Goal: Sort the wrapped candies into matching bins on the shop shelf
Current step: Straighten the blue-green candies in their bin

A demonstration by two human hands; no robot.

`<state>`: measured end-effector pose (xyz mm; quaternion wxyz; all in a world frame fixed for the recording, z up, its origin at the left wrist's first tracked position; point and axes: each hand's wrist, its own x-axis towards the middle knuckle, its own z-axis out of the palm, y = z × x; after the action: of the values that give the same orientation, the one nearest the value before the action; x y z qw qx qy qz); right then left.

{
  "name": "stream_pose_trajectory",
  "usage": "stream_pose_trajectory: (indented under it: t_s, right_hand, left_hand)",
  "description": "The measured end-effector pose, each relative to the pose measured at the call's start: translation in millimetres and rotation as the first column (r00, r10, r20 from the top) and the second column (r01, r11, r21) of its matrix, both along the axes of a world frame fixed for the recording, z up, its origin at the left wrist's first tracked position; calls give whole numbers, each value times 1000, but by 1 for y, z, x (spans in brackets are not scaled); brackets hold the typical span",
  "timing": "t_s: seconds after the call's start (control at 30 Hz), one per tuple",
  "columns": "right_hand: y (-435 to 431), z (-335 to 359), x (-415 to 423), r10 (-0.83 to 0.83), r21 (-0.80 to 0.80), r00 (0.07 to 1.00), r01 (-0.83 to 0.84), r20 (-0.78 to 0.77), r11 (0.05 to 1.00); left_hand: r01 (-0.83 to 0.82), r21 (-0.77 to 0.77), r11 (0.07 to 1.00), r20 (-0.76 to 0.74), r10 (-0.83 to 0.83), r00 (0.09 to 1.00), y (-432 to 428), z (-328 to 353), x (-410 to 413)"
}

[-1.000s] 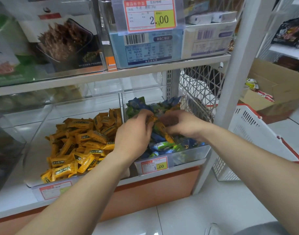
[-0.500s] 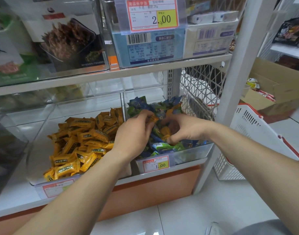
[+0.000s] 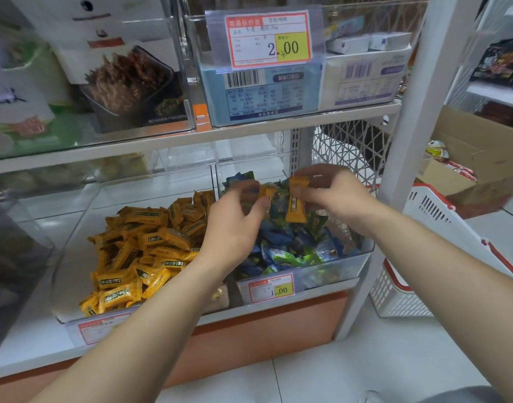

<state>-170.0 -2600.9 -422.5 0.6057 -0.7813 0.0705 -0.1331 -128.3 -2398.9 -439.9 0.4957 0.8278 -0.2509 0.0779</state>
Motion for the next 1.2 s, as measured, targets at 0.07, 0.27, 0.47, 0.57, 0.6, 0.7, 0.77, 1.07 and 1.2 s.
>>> stream_pose_trajectory:
  t_s: [0.07,0.27,0.47,0.57,0.6,0.7,0.77,1.07,1.2]
  right_hand:
    - [14,6,0,-26,157,997,15,67,987]
    - [56,13,0,-73,443,992,20,103,896]
    - [64,8,0,-130,381,990,101,52,919]
    - [74,4,3,-158,359,982,113,99,927]
    - [79,2,5,-165,335,978,115,126,935]
    - [88,-3,12,-158,133,972,136,173,982]
    - [94,-3,14,-108,91,977,93,182,992]
    - [119,-8,18,244,-620,970,-200,-14,759]
    - [106,-15,13,195,-755,972,-226,-132,615]
  left_hand:
    - [-7,-152,988,-123,-12,992,-3,7,-3]
    - [8,-544,839,-429,-286,857,-6,20,-14]
    - [-44,-616,786,-456,-311,834,4,24,-11]
    - [-90,-669,738,-556,-416,720,8,27,-14]
    - [-114,-688,717,-579,-448,681,9,29,-16]
    - [-190,-694,694,-596,-406,692,13,28,-14]
    - [-219,-675,705,-574,-315,756,18,26,-12]
    - [-368,-64,927,-26,367,930,82,18,24]
    - [-411,420,809,189,366,911,116,-3,42]
